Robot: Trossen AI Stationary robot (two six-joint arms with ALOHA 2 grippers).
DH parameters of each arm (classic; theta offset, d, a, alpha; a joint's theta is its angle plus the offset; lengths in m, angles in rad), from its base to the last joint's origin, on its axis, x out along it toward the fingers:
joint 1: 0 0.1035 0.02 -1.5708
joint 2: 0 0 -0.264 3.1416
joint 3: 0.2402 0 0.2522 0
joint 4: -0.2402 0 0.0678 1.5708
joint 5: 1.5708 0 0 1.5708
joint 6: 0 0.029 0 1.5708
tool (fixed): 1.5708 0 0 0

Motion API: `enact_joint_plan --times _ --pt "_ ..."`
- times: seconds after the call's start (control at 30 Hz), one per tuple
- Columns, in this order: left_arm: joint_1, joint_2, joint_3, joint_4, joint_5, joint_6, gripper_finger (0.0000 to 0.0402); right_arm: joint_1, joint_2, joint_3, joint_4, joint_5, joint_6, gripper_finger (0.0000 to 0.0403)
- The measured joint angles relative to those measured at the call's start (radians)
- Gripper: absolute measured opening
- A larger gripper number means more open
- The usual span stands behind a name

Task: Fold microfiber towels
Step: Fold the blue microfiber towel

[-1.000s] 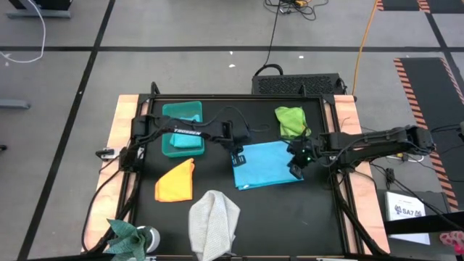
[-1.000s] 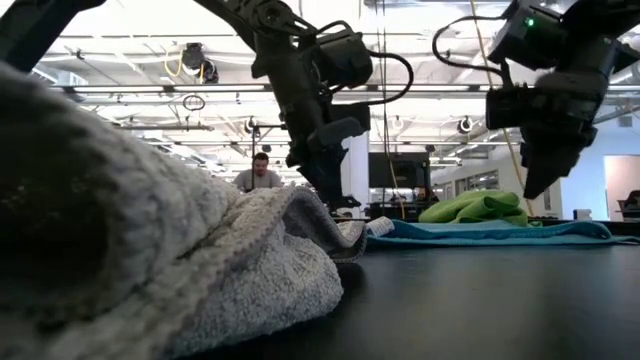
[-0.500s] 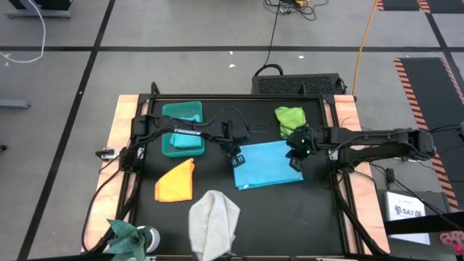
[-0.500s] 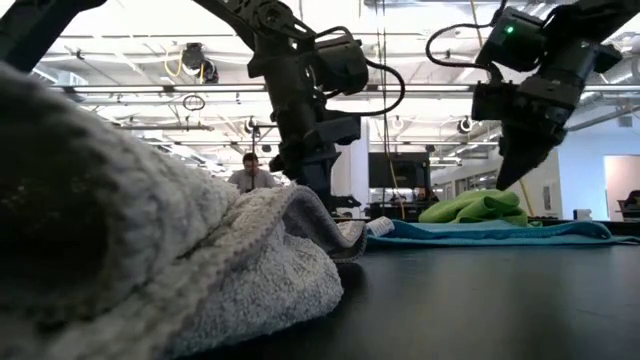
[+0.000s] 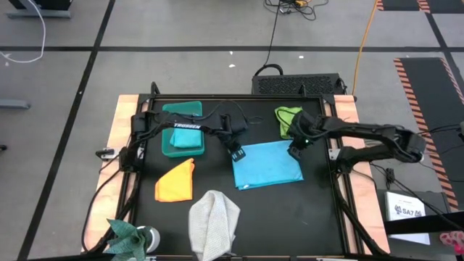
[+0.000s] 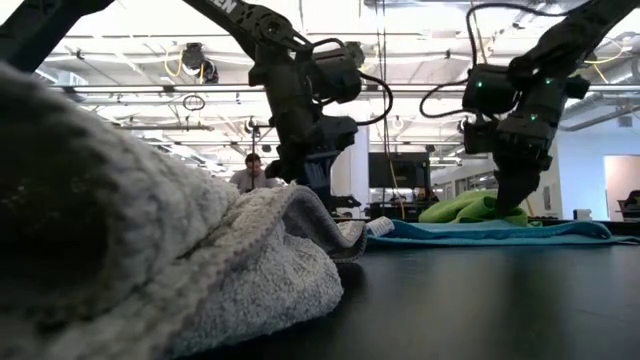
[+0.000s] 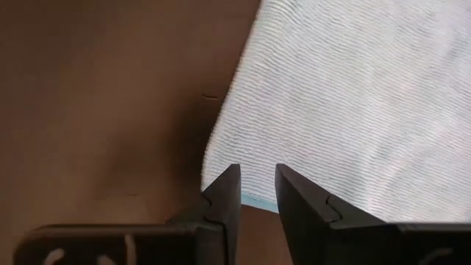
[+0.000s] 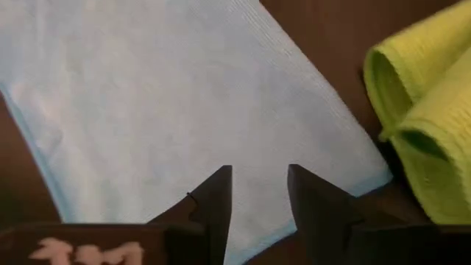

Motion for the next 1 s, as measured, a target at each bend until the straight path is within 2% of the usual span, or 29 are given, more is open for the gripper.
enact_joint_plan --times 0.23,0.4,0.6,0.87,1.0 --pt "-0.003 0.000 0.000 -0.001 0.004 0.007 0.0088 -0.083 0.035 0.143 -0.112 0.025 -0.152 0.0124" --pt "-0.002 0.000 0.000 -0.013 0.000 0.007 0.0088 -0.134 0.068 0.224 -0.227 0.027 -0.191 0.0124" --pt "-0.002 0.000 0.000 -0.023 0.000 0.008 0.0088 -0.144 0.135 0.231 -0.283 0.032 -0.227 0.0124" --pt "-0.001 0.001 0.000 -0.023 -0.001 0.007 0.0088 -0.144 0.235 0.231 -0.254 0.063 -0.291 0.0124" --pt "-0.001 0.002 0.000 -0.023 -0.001 0.008 0.0088 -0.145 0.259 0.231 -0.230 0.111 -0.332 0.0124"
